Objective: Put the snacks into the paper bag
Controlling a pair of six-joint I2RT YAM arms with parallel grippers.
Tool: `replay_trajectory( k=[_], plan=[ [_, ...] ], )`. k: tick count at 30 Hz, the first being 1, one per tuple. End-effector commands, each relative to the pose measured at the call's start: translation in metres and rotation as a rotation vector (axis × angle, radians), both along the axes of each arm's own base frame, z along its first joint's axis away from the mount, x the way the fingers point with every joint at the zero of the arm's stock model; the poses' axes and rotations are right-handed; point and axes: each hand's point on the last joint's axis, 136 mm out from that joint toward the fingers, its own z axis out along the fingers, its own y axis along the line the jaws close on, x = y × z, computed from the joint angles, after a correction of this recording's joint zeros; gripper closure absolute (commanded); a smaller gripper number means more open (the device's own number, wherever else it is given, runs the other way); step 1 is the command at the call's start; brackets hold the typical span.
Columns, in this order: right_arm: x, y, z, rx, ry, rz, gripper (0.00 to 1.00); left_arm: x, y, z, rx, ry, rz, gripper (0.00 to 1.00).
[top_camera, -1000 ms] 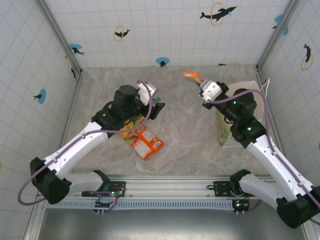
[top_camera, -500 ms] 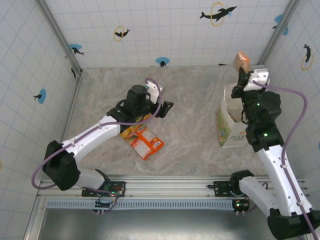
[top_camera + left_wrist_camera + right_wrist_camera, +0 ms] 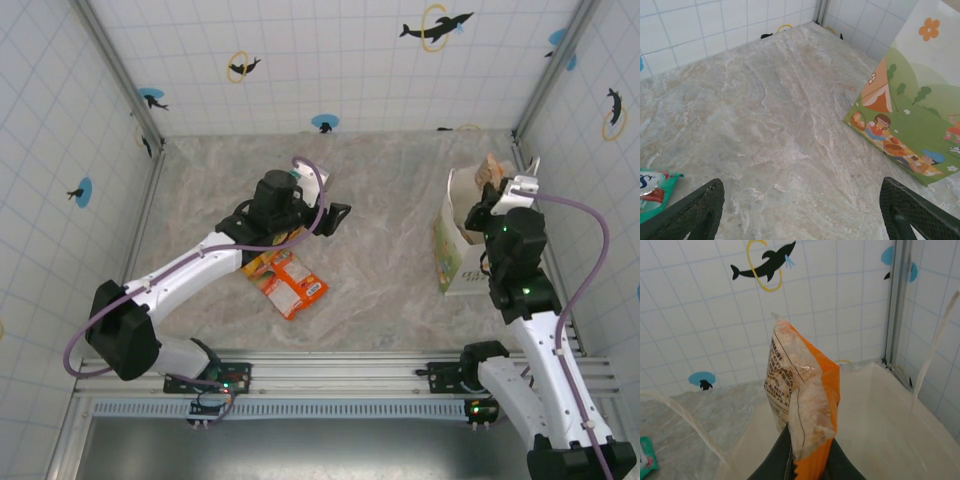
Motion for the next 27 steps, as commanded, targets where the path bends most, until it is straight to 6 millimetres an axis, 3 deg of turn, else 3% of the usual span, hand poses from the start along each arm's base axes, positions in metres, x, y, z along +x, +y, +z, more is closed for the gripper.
replay_trajectory(
  k=[1, 3, 6, 12, 18, 23, 27],
  plan=[
    [-0.004, 0.001, 0.006, 0.031, -0.015, 0.011, 0.8, -0.006, -0.006, 0.004, -0.034, 0.023, -0.029, 0.17],
    [-0.004, 0.001, 0.006, 0.024, -0.004, 0.017, 0.7, -0.007, -0.006, 0.003, -0.038, 0.031, -0.031, 0.17],
    [-0.005, 0.001, 0.01, 0.015, -0.003, 0.016, 0.64, -0.006, -0.006, 0.005, -0.038, 0.035, -0.029, 0.16],
    [-0.008, 0.004, 0.022, 0.016, -0.026, 0.038, 0.63, -0.004, -0.008, 0.006, -0.031, 0.058, -0.027, 0.16],
    [-0.012, 0.032, 0.05, 0.072, -0.063, 0.2, 0.63, 0.001, -0.002, 0.006, -0.017, 0.15, 0.01, 0.16],
    [-0.012, 0.064, 0.076, 0.149, -0.07, 0.371, 0.64, 0.009, 0.019, 0.001, -0.003, 0.277, 0.1, 0.17],
    [-0.007, 0.089, 0.093, 0.204, -0.09, 0.492, 0.64, 0.018, 0.053, -0.008, -0.069, 0.43, 0.223, 0.18]
  ],
)
